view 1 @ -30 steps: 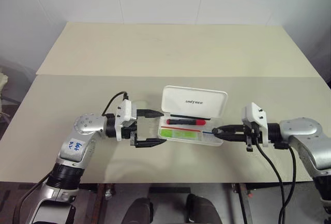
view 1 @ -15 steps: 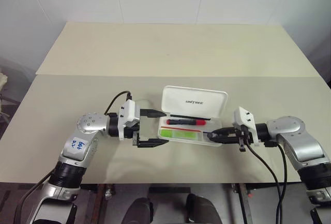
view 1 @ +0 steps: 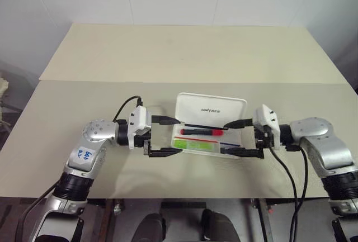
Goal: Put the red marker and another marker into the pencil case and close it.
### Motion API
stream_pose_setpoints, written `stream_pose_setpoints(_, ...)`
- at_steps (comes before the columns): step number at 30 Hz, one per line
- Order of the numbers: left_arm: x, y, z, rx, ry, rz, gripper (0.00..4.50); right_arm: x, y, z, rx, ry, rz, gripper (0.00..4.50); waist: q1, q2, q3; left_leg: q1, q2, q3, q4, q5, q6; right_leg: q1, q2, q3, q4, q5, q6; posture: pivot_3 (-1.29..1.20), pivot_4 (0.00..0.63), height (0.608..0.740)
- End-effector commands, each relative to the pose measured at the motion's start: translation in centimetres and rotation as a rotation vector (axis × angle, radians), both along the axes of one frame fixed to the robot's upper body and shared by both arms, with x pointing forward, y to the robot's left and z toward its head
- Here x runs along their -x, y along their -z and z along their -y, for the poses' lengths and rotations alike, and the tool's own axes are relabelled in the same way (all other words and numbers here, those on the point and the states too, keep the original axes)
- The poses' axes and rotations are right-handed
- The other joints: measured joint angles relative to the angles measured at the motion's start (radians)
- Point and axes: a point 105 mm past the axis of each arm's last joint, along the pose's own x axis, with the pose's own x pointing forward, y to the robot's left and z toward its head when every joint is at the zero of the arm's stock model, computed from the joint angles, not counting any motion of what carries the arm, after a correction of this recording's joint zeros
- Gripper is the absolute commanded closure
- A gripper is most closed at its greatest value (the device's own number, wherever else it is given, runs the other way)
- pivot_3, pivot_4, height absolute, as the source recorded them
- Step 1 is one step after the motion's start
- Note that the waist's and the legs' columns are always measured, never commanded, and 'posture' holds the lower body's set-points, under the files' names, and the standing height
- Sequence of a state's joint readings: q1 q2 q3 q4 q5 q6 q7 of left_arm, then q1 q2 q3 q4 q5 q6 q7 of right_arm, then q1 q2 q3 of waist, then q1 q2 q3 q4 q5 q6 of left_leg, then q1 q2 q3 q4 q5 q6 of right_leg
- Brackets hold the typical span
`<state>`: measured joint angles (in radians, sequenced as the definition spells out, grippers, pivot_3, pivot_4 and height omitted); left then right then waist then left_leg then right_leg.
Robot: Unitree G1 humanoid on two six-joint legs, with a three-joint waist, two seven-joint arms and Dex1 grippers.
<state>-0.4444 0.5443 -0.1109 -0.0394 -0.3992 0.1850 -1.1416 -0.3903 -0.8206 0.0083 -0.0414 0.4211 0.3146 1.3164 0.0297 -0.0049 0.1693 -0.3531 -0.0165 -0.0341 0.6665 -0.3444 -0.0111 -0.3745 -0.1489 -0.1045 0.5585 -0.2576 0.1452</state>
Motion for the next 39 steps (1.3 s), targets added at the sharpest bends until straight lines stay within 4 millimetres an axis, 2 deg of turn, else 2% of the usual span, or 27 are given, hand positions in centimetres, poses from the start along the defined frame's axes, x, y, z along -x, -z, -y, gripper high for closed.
stream_pose_setpoints(1,-0.7,-1.6,-1.2,0.051,-0.059,0.041,0.09,1.0,-1.6,1.9,-0.02,0.046,0.051,0.03,0.0,0.0,0.0,0.0,0.0,0.0,0.0,0.0,0.0,0.0,0.0,0.0,0.0,0.0,0.0,0.0,0.15,0.74)
stream_pose_setpoints(5,-0.9,-2.0,-2.5,0.068,-0.104,0.033,0.09,1.2,-2.5,5.0,-0.05,0.161,0.082,0.03,-0.003,0.0,0.0,0.0,0.0,0.001,0.0,0.0,0.0,0.0,0.0,0.0,0.0,0.0,0.0,0.0,0.15,0.74)
stream_pose_setpoints(8,-1.0,-2.2,-3.2,0.089,-0.128,0.032,0.09,1.4,-2.9,6.4,-0.068,0.206,0.085,0.03,-0.004,0.0,0.0,0.001,0.001,0.002,0.0,0.0,0.0,0.0,0.0,0.0,0.0,0.0,0.0,0.0,0.15,0.74)
stream_pose_setpoints(13,-1.5,-2.4,-4.5,0.138,-0.164,0.022,1.73,2.0,-1.7,7.8,0.016,0.218,0.056,0.0,-0.004,0.0,0.0,0.002,0.002,0.003,0.0,0.0,0.0,0.0,0.0,0.0,0.0,0.0,0.0,0.0,0.15,0.74)
stream_pose_setpoints(21,-2.3,-2.6,-5.2,0.142,-0.208,0.051,4.47,1.1,-1.4,7.3,0.0,0.231,0.103,0.0,-0.003,0.0,0.0,0.001,0.002,0.004,0.0,0.0,0.0,0.0,0.0,0.0,0.0,0.0,0.0,0.0,0.15,0.74)
stream_pose_setpoints(23,-2.6,-2.8,-5.4,0.158,-0.236,0.063,4.47,1.1,-1.3,7.1,0.0,0.23,0.106,0.0,-0.003,0.0,0.0,0.001,0.002,0.004,0.0,0.0,0.0,0.0,0.0,0.0,0.0,0.0,0.0,0.0,0.15,0.74)
stream_pose_setpoints(27,-4.4,-3.4,-6.0,0.224,-0.379,0.112,4.47,1.0,-1.3,6.7,-0.001,0.23,0.116,0.0,-0.001,0.0,0.0,0.001,0.002,0.004,0.0,0.0,0.0,0.0,0.0,0.0,0.0,0.0,0.0,0.0,0.15,0.74)
stream_pose_setpoints(29,-5.9,-3.4,-6.2,0.228,-0.488,0.125,4.47,0.9,-1.6,6.7,-0.002,0.235,0.129,0.0,-0.002,0.0,0.0,0.001,0.002,0.004,0.001,0.0,0.0,0.0,0.0,0.0,0.0,0.0,0.0,0.0,0.15,0.74)
stream_pose_setpoints(32,-7.0,-3.2,-6.0,0.227,-0.561,0.125,4.47,0.7,-1.9,6.7,-0.001,0.239,0.142,0.0,-0.003,-0.001,0.0,0.001,0.001,0.004,0.001,0.0,0.0,0.001,0.0,0.0,0.0,0.0,0.001,0.0,0.15,0.74)
stream_pose_setpoints(39,-10.3,-2.0,-2.9,0.186,-0.61,0.064,4.47,0.5,-2.4,6.3,0.004,0.234,0.161,0.0,0.005,-0.001,0.0,0.001,0.001,0.005,0.002,0.0,0.0,0.001,0.0,0.0,0.0,0.001,0.001,0.0,0.15,0.74)
